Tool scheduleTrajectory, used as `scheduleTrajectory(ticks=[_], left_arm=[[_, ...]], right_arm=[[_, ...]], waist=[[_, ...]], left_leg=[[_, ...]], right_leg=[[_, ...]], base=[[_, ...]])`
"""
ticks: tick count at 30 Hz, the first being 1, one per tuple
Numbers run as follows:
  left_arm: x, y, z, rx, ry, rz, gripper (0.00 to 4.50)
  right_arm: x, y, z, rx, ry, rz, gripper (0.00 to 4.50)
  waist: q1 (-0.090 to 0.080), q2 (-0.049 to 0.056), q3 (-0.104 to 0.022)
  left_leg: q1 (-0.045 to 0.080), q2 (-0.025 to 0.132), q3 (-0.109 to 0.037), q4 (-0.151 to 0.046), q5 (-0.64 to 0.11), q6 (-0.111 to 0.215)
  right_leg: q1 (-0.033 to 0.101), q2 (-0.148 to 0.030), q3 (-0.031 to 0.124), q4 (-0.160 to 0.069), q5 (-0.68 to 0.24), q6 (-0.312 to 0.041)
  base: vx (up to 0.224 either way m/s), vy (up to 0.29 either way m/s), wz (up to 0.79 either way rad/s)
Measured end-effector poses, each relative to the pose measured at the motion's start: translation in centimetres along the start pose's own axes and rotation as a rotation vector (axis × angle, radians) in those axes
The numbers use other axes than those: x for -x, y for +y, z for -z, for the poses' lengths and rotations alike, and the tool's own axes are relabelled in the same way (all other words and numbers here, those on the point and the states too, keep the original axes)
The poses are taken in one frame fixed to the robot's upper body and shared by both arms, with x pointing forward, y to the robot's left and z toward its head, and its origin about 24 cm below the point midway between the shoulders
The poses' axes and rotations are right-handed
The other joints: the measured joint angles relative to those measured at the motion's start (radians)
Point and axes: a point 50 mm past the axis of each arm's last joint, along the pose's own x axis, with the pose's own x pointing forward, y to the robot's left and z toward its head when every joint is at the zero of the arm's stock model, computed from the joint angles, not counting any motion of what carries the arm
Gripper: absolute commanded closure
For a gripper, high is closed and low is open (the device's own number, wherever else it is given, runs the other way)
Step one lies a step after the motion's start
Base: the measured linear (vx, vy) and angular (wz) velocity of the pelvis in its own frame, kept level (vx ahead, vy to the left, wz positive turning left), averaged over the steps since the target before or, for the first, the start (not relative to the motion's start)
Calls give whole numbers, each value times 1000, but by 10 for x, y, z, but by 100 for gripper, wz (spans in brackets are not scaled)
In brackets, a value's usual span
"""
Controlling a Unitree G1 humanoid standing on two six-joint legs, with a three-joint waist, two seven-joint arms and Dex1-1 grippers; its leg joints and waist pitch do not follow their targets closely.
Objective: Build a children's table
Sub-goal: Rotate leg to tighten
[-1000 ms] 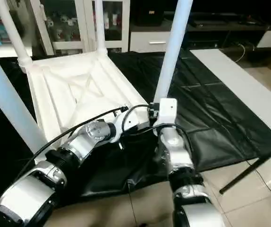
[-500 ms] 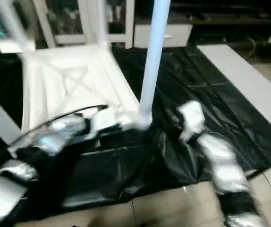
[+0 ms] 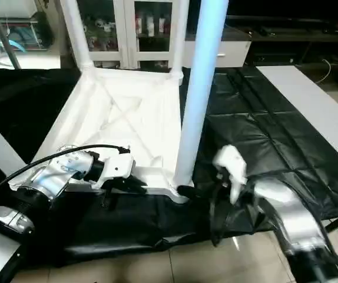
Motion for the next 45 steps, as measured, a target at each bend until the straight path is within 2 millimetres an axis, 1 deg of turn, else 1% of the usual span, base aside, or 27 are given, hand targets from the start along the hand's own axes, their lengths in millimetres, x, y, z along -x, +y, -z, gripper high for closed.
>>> scheduleTrajectory(ticks=[4,8,9,10,14,17,24,27,36,39,41,43,45], left_arm=[[-2,0,-4,-16,-5,13,450],[-1,-1,-4,-19,-1,21,450],[0,-1,-3,-16,0,20,450],[0,-1,-3,-14,2,20,450],[1,-2,-2,-15,4,19,450],[1,-2,-3,-15,4,19,450],[1,-2,-3,-14,4,19,450],[1,-3,-3,-13,5,19,450],[1,-3,-3,-6,7,20,450],[2,-3,-1,5,12,16,450],[3,-2,1,32,27,-10,450],[3,2,3,57,45,-59,450],[-5,11,1,108,56,-147,450]], right_arm=[[-8,-7,-1,46,68,-30,6],[-9,-9,4,39,92,-55,6],[-9,-10,4,40,95,-59,32],[-9,-10,4,39,98,-65,32],[-11,-9,6,28,101,-99,76],[-12,-9,6,24,96,-127,96],[-12,-7,11,9,108,-169,161],[-12,-9,10,17,114,-185,188],[-12,-8,10,21,111,-189,202],[-18,-8,12,-15,83,-160,203],[-25,-8,15,-81,45,-104,204],[-32,-11,17,-142,12,-9,209],[-39,-16,20,-212,-26,152,210]], waist=[[6,-1,0],[7,-1,0],[7,-1,0],[8,-2,-1],[8,-2,-1],[8,-2,-1],[10,-3,-1],[10,-3,-2],[10,-5,-3],[6,-8,-4],[-5,-9,-5],[-15,-11,-6],[-25,-12,-6]], left_leg=[[-6,0,2,0,0,0],[-7,1,2,0,0,1],[-7,1,2,0,0,1],[-7,1,2,0,0,1],[-6,2,2,0,0,0],[-7,2,2,0,0,0],[-7,2,2,0,0,0],[-7,2,2,0,0,0],[-6,2,2,0,0,0],[-5,2,2,0,0,0],[-5,2,2,1,0,0],[-3,2,1,1,1,-1],[1,1,0,2,2,-3]], right_leg=[[-2,-1,1,-1,-1,0],[-3,-1,0,1,-3,-1],[-3,-1,0,1,-3,-1],[-3,-1,0,1,-3,-1],[-3,-1,0,1,-3,0],[-3,-1,0,1,-3,0],[-3,-1,0,1,-3,0],[-3,-1,0,1,-3,0],[-3,-1,0,1,-3,0],[-2,0,0,2,-3,0],[1,0,0,2,-3,0],[1,0,0,1,-6,5],[1,0,0,-1,-7,6]], base=[[0,0,0],[0,0,0],[0,0,0],[0,0,0],[0,0,0],[0,0,0],[0,0,0],[0,0,0],[0,0,0],[0,0,0],[0,0,0],[-26,1,-3],[0,0,0]])
